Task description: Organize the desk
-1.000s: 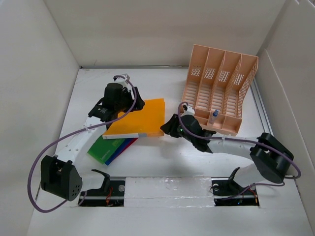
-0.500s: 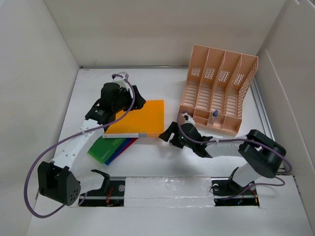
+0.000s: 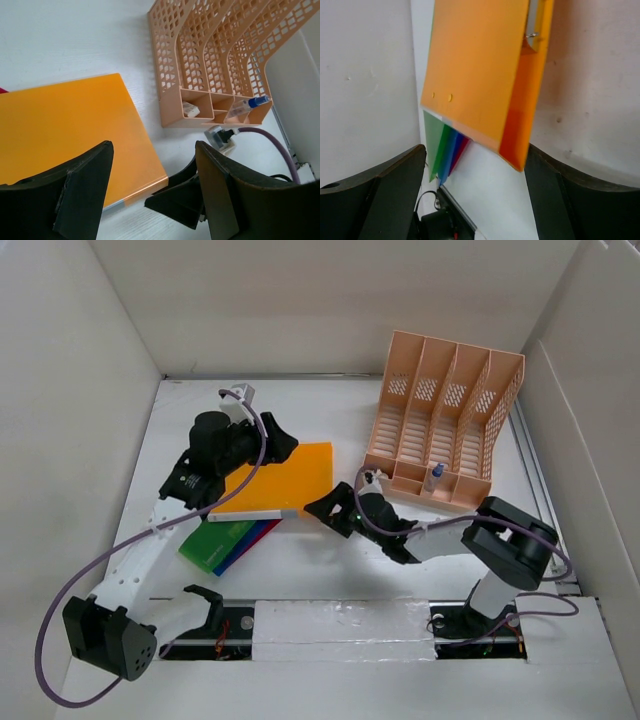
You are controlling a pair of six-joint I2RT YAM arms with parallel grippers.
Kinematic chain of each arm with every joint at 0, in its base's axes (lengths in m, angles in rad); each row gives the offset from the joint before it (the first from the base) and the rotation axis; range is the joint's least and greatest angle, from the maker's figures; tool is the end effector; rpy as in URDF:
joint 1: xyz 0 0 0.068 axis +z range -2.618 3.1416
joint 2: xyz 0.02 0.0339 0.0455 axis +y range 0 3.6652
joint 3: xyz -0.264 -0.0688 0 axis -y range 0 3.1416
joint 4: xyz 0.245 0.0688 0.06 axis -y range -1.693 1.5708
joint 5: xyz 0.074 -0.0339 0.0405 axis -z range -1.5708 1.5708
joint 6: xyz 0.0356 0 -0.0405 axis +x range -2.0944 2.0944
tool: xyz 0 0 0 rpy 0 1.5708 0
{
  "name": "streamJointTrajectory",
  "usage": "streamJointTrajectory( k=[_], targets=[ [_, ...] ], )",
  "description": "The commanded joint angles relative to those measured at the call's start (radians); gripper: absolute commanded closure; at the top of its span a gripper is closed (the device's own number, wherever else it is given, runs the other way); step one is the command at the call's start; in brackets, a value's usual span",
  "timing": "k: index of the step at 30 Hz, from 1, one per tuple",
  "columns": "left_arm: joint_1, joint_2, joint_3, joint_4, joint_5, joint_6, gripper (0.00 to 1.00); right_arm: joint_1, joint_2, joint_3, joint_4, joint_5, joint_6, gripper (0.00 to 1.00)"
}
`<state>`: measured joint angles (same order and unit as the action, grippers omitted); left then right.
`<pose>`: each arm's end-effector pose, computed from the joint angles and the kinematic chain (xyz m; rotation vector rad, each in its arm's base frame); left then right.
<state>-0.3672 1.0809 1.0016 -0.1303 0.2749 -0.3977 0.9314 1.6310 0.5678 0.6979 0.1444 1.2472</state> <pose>0.2305 -0.0990 0.3643 0.1771 1.8341 -0.7883 0.1888 0.2452 0.1531 0.4469 2.1215 1.2482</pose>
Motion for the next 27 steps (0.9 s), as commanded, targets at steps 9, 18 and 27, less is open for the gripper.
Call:
streamJointTrajectory(
  k=[9, 18, 27],
  targets=[
    [-0.003, -0.041, -0.009, 0.06, 0.061, -0.02, 0.38, 0.015, 0.193, 0.145, 0.149, 0.09, 0.101, 0.21],
    [-0.003, -0.055, -0.014, 0.057, 0.052, -0.015, 0.38, 0.015, 0.254, 0.182, 0.134, 0.147, 0.123, 0.41],
    [-0.003, -0.046, -0.011, 0.057, 0.058, -0.013, 0.38, 0.047, 0.147, 0.191, 0.025, 0.25, -0.018, 0.81]
  ],
)
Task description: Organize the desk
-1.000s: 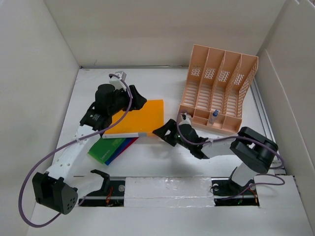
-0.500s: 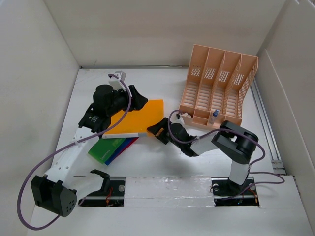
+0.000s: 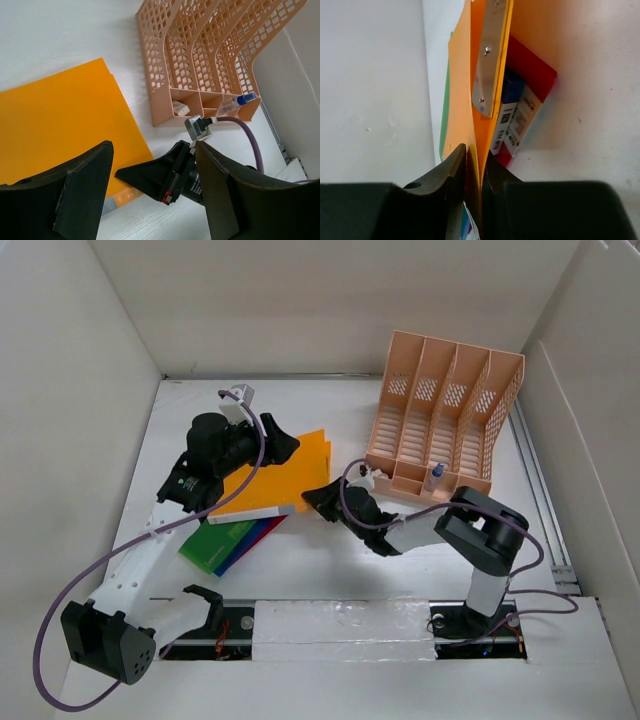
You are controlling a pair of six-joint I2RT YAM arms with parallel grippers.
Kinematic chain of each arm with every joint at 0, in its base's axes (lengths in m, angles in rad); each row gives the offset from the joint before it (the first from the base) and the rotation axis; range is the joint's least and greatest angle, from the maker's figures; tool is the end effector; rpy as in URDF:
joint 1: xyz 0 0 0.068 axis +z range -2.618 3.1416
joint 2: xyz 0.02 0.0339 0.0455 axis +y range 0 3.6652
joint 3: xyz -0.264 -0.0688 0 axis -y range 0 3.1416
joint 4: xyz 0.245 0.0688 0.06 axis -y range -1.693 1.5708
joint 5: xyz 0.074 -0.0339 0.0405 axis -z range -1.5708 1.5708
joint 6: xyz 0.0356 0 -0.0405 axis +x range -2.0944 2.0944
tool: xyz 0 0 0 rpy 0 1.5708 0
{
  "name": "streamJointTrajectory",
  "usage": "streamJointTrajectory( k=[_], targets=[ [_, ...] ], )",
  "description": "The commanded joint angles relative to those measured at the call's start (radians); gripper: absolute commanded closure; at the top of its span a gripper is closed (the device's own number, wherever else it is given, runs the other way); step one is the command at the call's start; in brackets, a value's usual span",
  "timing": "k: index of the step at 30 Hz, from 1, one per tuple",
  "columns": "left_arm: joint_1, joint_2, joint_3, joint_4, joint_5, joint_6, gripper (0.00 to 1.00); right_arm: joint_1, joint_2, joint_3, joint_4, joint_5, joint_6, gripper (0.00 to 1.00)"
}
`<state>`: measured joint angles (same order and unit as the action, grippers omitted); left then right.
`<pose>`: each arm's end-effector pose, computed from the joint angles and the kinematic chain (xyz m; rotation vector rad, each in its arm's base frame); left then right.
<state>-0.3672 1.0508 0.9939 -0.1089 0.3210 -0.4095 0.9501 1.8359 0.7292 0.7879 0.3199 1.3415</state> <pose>0.2229 -0.0978 0.3708 0.2072 1.7926 -0.8410 0.2155 0.2822 0.1423 0.6382 1.9800 1.2236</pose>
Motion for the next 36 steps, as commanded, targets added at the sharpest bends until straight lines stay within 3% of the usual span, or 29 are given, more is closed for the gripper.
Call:
streamJointTrajectory(
  k=[1, 8, 11, 13, 16, 29, 36],
  targets=[
    [-0.003, -0.012, -0.003, 0.031, 0.013, 0.0, 0.38, 0.029, -0.07, 0.039, -0.117, 0.111, -0.122, 0.84],
    [-0.003, -0.032, 0.0, 0.023, -0.014, 0.005, 0.39, 0.056, -0.234, 0.134, -0.196, 0.157, -0.372, 1.0],
    [-0.003, -0.06, 0.0, 0.018, -0.062, 0.008, 0.41, 0.056, -0.311, 0.232, -0.275, 0.172, -0.579, 1.0],
    [0.007, -0.121, -0.004, 0.017, -0.129, 0.003, 0.42, 0.056, -0.34, 0.396, -0.419, 0.2, -0.821, 1.0],
    [0.007, -0.162, -0.02, 0.035, -0.151, -0.003, 0.42, 0.056, -0.357, 0.449, -0.475, 0.209, -0.914, 1.0],
    [0.028, -0.167, -0.028, 0.046, -0.111, -0.023, 0.42, -0.12, -0.537, 0.714, -0.877, 0.415, -1.041, 1.0],
    [0.028, -0.172, -0.032, 0.049, -0.111, -0.023, 0.42, -0.154, -0.638, 0.771, -1.096, 0.459, -0.955, 1.0]
  ],
)
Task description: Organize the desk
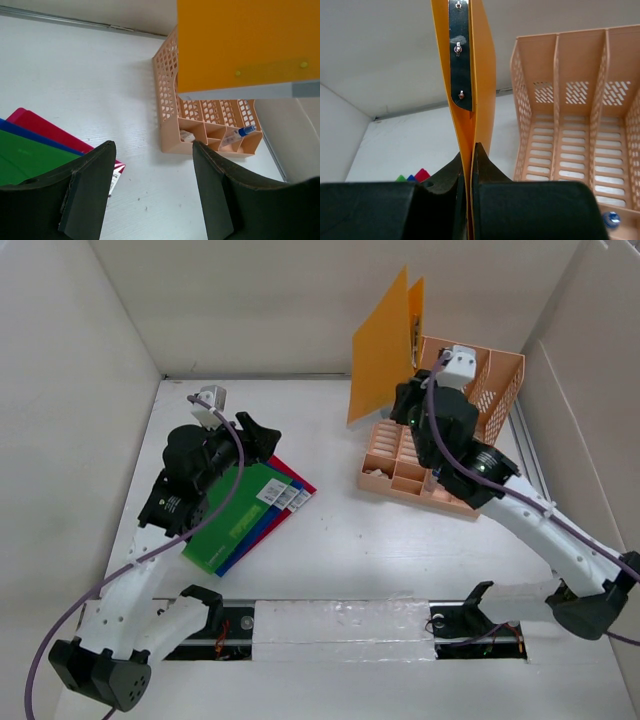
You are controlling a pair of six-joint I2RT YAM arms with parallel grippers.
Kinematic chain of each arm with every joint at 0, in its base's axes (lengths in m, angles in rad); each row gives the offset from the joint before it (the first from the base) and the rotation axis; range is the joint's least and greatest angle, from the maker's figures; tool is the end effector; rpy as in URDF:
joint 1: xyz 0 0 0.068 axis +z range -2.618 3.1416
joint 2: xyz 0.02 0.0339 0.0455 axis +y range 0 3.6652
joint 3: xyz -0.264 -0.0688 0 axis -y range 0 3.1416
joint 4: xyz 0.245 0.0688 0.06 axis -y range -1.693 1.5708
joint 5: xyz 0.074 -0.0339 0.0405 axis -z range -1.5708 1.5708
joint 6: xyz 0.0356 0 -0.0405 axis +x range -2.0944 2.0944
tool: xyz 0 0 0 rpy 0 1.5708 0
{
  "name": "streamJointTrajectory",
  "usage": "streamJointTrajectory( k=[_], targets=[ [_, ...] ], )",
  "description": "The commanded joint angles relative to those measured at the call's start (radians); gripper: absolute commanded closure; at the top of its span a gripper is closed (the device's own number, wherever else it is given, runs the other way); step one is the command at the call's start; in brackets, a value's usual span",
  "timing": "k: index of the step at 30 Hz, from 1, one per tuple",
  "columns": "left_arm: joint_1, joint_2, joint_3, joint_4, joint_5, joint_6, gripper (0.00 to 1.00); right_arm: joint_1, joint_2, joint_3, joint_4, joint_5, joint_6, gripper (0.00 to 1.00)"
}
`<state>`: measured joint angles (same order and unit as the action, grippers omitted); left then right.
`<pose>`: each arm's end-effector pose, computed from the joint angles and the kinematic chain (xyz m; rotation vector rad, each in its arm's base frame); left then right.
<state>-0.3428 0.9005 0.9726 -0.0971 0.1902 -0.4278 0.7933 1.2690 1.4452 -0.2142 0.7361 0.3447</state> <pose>0.1908 -0.0752 0.3951 0.0827 1.6446 -0.7460 0.2082 0.1775 0.4638 0.2101 1.5928 0.2919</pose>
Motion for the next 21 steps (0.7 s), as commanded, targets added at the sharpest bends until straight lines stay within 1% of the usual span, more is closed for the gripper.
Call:
streamJointTrajectory(
  k=[1, 3, 6, 11, 21],
  targets=[
    [0.004, -0.02, -0.011, 0.037, 0.011, -0.005, 0.42, 0.003, -0.086, 0.049, -0.109, 0.042, 0.068, 1.0],
    [0.004, -0.012, -0.008, 0.031, 0.006, -0.005, 0.42, -0.006, -0.127, 0.034, -0.145, 0.045, 0.083, 1.0],
    [0.004, -0.009, -0.009, 0.04, 0.034, -0.006, 0.42, -0.032, -0.14, 0.029, -0.181, 0.062, 0.091, 1.0],
    [0.004, -0.011, -0.009, 0.034, 0.021, -0.005, 0.42, -0.084, -0.111, 0.055, -0.235, 0.048, 0.103, 1.0],
    [0.004, -0.006, -0.006, 0.039, 0.025, -0.003, 0.42, -0.105, -0.096, 0.084, -0.341, 0.032, 0.142, 1.0]
  ],
)
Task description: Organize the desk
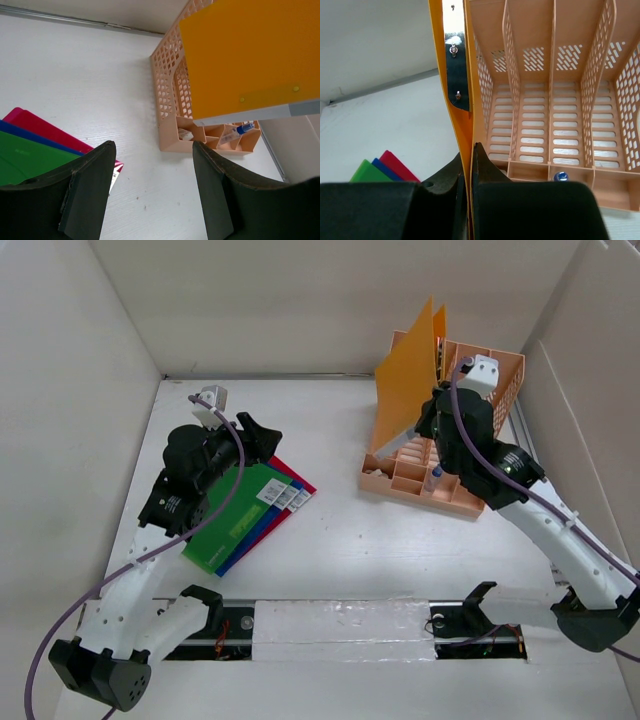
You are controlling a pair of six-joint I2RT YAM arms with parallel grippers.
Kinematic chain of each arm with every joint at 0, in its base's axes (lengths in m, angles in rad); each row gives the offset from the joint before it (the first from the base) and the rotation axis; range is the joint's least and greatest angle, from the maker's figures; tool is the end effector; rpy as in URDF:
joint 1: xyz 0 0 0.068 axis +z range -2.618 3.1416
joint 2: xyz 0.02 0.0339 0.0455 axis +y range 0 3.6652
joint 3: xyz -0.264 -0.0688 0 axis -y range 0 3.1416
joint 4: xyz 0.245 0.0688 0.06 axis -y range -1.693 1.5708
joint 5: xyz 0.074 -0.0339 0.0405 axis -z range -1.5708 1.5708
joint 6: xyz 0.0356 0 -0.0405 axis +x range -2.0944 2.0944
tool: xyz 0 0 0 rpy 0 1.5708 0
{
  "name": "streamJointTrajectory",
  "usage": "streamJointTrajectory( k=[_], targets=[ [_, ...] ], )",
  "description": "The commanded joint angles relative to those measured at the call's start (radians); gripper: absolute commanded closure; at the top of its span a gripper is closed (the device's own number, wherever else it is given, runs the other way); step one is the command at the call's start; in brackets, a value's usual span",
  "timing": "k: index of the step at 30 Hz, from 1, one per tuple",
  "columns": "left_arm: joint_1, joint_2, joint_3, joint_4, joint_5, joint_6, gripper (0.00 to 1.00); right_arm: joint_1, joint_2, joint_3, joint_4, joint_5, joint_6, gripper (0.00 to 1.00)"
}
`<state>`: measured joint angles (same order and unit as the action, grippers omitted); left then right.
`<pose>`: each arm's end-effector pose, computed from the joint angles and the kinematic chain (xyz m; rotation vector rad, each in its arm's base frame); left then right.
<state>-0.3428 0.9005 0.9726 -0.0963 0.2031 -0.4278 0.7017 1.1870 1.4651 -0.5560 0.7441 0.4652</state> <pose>0.1905 -0.0756 0.3952 0.0933 1.6446 -0.7561 0.1963 0.1343 0.4558 0.2973 1.7515 0.1535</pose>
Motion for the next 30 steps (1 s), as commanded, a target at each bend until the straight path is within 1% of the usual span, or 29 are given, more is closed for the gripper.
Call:
streamJointTrajectory(
  k=[1, 5, 6, 9, 12, 14, 18, 20, 24, 26, 30],
  targets=[
    [0.004, 0.003, -0.005, 0.033, 0.003, -0.002, 0.42, -0.013, -0.018, 0.073, -0.022, 0.006, 0.039, 1.0],
    [0.004, -0.002, -0.006, 0.04, 0.018, -0.005, 0.42, -0.013, -0.044, 0.067, -0.048, 0.009, 0.055, 1.0],
    [0.004, 0.0, -0.008, 0.041, 0.012, -0.003, 0.42, 0.004, -0.055, 0.066, -0.067, 0.02, 0.073, 1.0],
    [0.004, 0.008, -0.005, 0.035, 0.01, -0.002, 0.42, 0.022, -0.099, 0.051, -0.059, 0.021, 0.073, 1.0],
    [0.004, 0.003, -0.008, 0.043, 0.024, -0.003, 0.42, 0.022, -0.119, 0.049, -0.088, 0.024, 0.082, 1.0],
    [0.004, 0.006, -0.008, 0.041, 0.012, -0.002, 0.42, 0.022, -0.132, 0.051, -0.094, 0.024, 0.086, 1.0],
    [0.004, 0.002, -0.011, 0.047, 0.03, -0.002, 0.42, 0.032, -0.174, 0.066, -0.104, 0.029, 0.086, 1.0],
    [0.004, 0.0, -0.012, 0.05, 0.015, -0.003, 0.41, 0.032, -0.19, 0.063, -0.104, 0.029, 0.085, 1.0],
    [0.004, 0.003, -0.012, 0.05, 0.033, -0.005, 0.41, 0.032, -0.161, 0.054, -0.082, 0.029, 0.072, 1.0],
    [0.004, -0.003, -0.012, 0.055, 0.018, -0.005, 0.41, -0.002, -0.127, 0.057, -0.084, 0.006, 0.072, 1.0],
    [0.004, -0.008, -0.014, 0.049, 0.028, -0.003, 0.41, -0.067, -0.084, 0.038, -0.006, -0.077, 0.041, 1.0]
  ],
)
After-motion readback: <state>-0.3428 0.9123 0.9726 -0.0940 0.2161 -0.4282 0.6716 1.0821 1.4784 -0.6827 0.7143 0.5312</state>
